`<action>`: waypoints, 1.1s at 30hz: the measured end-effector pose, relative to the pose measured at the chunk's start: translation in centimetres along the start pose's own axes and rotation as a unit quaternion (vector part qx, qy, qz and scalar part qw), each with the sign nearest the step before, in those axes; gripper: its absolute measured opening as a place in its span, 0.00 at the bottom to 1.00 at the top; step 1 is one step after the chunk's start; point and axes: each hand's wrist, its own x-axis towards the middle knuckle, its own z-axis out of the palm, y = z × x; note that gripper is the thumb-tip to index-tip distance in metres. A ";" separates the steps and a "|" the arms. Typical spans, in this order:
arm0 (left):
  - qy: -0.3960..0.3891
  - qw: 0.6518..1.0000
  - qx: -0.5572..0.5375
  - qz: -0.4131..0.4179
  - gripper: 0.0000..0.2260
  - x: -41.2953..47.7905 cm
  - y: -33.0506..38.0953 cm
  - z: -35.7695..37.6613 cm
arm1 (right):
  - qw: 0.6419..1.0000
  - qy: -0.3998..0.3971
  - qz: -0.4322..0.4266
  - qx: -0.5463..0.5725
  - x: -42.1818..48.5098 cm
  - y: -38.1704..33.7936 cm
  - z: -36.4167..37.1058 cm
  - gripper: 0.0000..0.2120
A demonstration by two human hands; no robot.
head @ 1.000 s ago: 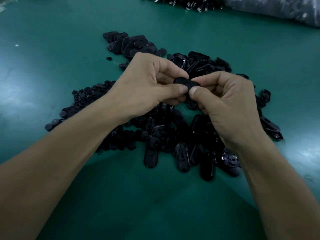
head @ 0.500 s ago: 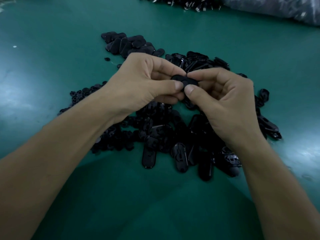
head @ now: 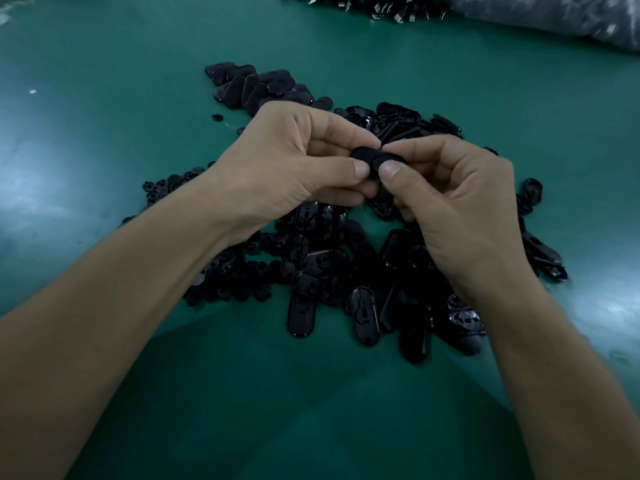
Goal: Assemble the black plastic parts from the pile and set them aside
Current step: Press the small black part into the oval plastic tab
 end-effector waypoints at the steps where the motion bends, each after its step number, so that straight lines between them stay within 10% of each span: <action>1: 0.001 1.000 0.002 0.001 0.08 0.0 0.0 0.0 | 1.000 -0.001 0.002 0.006 0.0 0.0 -0.1 0.06; 33: 0.021 1.000 -0.006 -0.012 0.07 0.1 -0.5 0.5 | 0.989 0.062 -0.062 -0.120 -0.2 0.1 0.0 0.08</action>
